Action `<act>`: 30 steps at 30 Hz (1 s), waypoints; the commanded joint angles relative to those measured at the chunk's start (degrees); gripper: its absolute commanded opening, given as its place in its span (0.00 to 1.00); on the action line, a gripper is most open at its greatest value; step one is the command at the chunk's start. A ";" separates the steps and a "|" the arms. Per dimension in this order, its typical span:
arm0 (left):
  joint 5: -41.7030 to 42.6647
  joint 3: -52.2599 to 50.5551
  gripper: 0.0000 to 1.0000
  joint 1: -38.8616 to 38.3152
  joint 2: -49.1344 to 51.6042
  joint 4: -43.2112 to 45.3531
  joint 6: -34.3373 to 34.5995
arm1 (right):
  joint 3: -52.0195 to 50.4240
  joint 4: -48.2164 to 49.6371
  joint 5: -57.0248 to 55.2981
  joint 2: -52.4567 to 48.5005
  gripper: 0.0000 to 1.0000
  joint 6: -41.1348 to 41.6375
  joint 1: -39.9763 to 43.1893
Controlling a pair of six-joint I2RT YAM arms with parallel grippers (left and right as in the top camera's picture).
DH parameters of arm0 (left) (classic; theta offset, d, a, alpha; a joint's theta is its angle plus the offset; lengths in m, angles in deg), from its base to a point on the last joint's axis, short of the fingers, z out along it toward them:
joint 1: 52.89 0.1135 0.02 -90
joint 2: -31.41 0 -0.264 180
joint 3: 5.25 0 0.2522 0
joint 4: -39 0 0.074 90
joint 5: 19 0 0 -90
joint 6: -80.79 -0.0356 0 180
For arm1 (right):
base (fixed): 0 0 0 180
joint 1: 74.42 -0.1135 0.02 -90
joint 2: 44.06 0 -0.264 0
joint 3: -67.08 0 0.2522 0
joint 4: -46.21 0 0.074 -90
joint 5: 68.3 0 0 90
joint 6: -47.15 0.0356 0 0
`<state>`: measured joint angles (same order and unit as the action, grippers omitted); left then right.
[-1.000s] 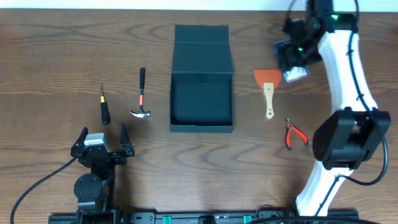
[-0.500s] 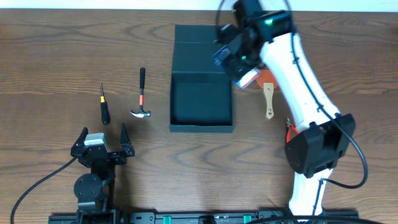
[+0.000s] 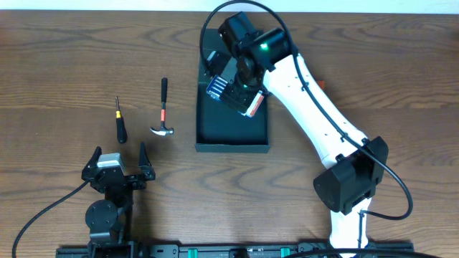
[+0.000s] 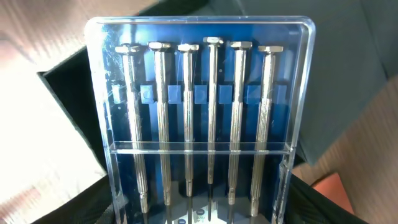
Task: Pack container
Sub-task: 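Lift the case and carry it left over the green box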
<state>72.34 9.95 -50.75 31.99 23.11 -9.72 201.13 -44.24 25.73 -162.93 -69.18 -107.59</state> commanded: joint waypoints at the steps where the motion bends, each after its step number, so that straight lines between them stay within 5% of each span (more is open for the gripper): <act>1: -0.44 -1.20 0.99 -0.17 -0.35 -1.88 -0.96 | 1.53 -0.24 0.98 -0.50 0.52 -2.16 -0.68; 18: -0.44 -1.20 0.99 -0.17 -0.35 -1.88 -0.96 | -0.42 -1.07 3.72 -2.97 0.50 -5.55 -0.09; 30: -0.44 -1.20 0.99 -0.17 -0.35 -1.88 -0.96 | -11.04 5.11 3.93 -3.19 0.43 -2.56 1.18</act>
<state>72.34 9.95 -50.75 31.99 23.11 -9.70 192.74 -39.96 28.77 -165.95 -73.57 -106.76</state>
